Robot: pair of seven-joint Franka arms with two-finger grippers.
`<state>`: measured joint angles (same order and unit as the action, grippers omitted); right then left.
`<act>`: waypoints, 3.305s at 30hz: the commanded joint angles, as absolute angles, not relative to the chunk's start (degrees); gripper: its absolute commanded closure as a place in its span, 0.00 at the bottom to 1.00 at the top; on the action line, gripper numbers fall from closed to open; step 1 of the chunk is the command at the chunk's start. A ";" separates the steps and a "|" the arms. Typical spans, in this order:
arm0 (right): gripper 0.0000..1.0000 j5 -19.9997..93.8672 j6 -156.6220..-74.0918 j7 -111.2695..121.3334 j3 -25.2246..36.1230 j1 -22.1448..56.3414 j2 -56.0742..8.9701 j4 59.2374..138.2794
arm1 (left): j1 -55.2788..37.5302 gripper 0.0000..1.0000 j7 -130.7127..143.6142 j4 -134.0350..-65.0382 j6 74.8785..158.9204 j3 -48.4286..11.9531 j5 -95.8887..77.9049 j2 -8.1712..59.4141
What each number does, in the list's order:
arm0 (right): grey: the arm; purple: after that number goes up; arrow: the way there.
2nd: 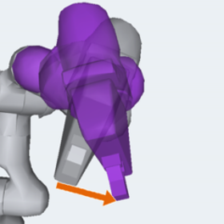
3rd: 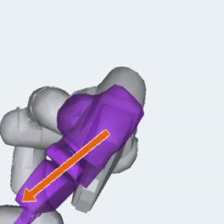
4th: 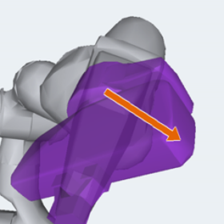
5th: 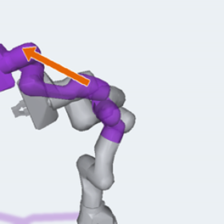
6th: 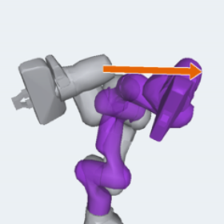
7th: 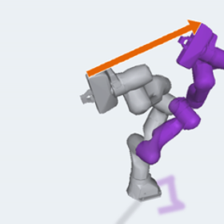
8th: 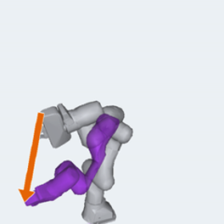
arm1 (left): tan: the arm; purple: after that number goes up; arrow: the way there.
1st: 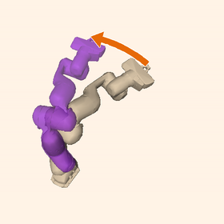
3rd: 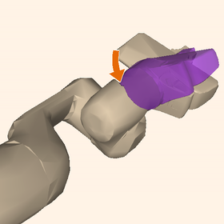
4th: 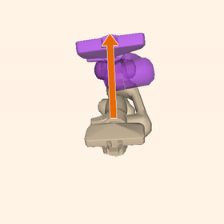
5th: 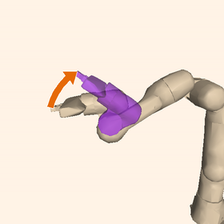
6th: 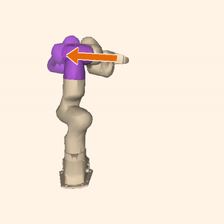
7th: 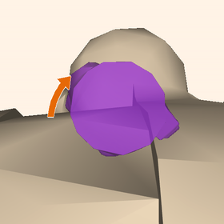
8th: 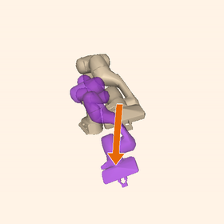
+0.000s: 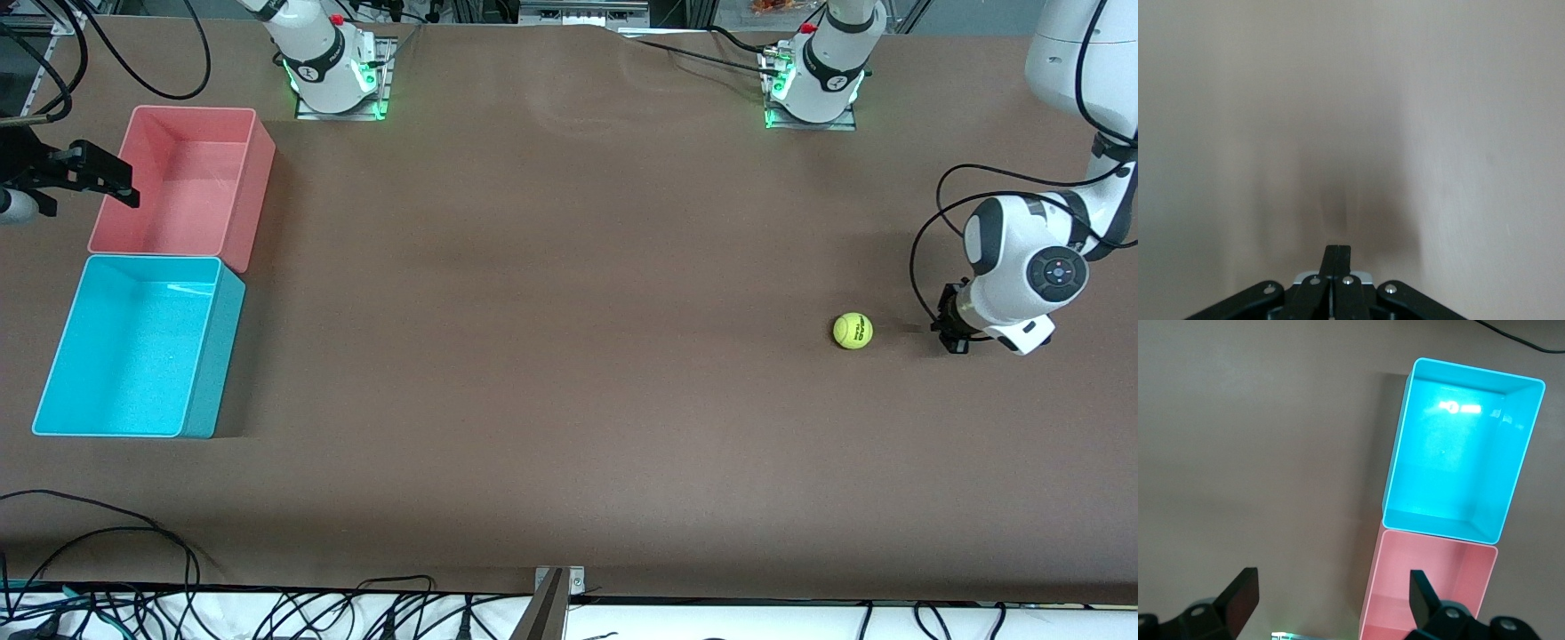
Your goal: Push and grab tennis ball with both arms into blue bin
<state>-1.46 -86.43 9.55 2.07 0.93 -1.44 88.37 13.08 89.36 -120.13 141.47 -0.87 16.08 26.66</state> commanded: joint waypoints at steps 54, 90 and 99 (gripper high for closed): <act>0.00 -0.44 -84.81 9.76 1.58 1.84 -4.48 88.07 | 14.77 1.00 50.21 -93.79 108.38 -14.41 13.01 22.94; 0.00 -5.89 -102.73 5.89 1.58 6.15 -15.02 103.62 | 14.33 0.00 10.02 -73.92 82.79 -15.56 6.86 18.98; 0.00 -11.50 -113.46 5.89 1.58 6.15 -18.10 109.95 | 14.06 0.00 9.85 -73.65 82.97 -15.73 6.68 19.07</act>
<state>-7.02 -109.36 6.73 1.48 5.99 -17.28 106.73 14.23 11.78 -74.22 83.62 -15.93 8.20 19.25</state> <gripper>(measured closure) 0.000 0.282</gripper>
